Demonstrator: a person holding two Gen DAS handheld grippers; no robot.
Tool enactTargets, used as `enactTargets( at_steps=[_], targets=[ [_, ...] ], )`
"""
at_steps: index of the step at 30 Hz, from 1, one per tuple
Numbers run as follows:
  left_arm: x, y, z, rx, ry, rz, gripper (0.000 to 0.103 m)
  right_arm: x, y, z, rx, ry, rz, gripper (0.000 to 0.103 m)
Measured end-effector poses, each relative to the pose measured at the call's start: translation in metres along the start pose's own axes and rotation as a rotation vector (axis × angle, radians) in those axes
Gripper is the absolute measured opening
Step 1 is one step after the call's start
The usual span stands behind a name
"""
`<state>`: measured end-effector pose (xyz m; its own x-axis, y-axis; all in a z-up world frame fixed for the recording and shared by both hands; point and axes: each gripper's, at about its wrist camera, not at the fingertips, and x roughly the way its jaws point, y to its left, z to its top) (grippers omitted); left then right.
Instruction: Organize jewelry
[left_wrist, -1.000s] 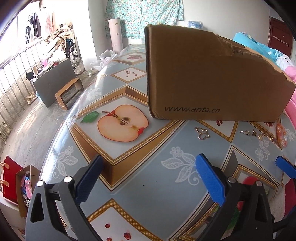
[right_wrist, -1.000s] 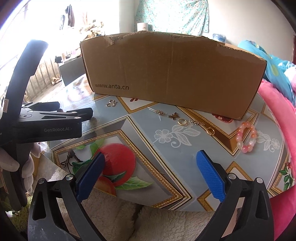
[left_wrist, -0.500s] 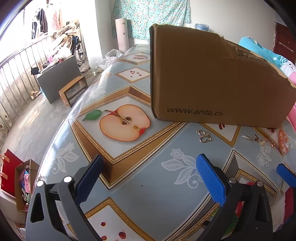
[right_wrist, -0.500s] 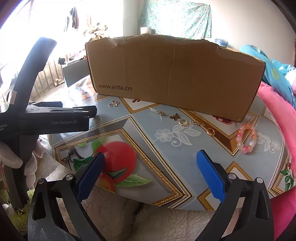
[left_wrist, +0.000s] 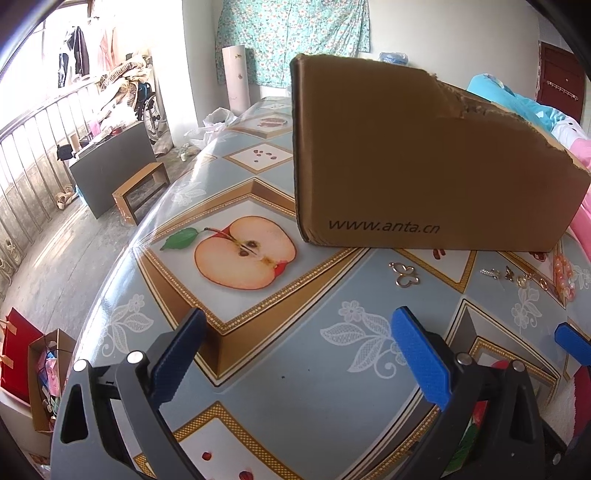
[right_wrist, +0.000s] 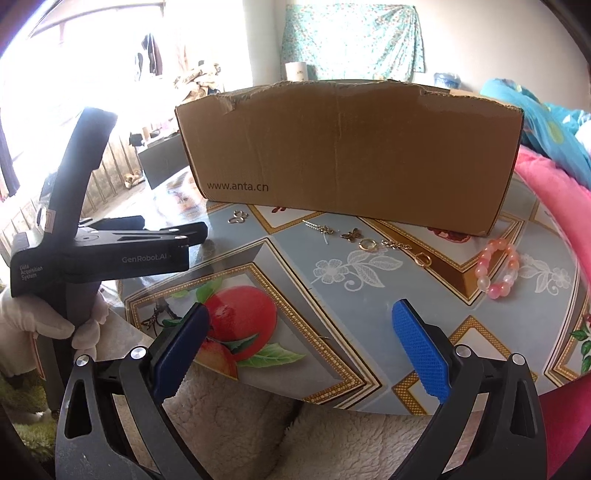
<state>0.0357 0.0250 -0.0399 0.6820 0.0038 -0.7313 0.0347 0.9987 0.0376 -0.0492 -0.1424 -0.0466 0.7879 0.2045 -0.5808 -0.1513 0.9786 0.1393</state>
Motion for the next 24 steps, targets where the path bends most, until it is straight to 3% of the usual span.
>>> enactTargets(
  at_steps=[5, 9, 14, 17, 18, 24],
  targets=[
    [-0.003, -0.001, 0.004, 0.068, -0.003, 0.001, 0.097, -0.015, -0.006, 0.007, 0.026, -0.031, -0.017, 0.094],
    [-0.016, -0.001, 0.005, 0.119, -0.06, -0.062, 0.093, -0.026, -0.001, 0.017, 0.023, -0.055, -0.026, 0.081],
    [-0.028, 0.0, 0.015, 0.117, -0.099, -0.181, 0.074, -0.024, -0.002, 0.029, 0.063, -0.036, -0.004, 0.066],
    [-0.027, -0.007, 0.02, 0.164, -0.106, -0.247, 0.059, -0.018, -0.008, 0.034, 0.091, -0.003, 0.013, 0.058],
    [-0.026, -0.01, 0.022, 0.182, -0.105, -0.268, 0.059, -0.016, -0.01, 0.036, 0.098, 0.009, 0.015, 0.056],
    [-0.012, -0.024, 0.025, 0.279, -0.059, -0.348, 0.046, -0.001, -0.014, 0.044, 0.093, 0.06, 0.043, 0.056]
  ],
)
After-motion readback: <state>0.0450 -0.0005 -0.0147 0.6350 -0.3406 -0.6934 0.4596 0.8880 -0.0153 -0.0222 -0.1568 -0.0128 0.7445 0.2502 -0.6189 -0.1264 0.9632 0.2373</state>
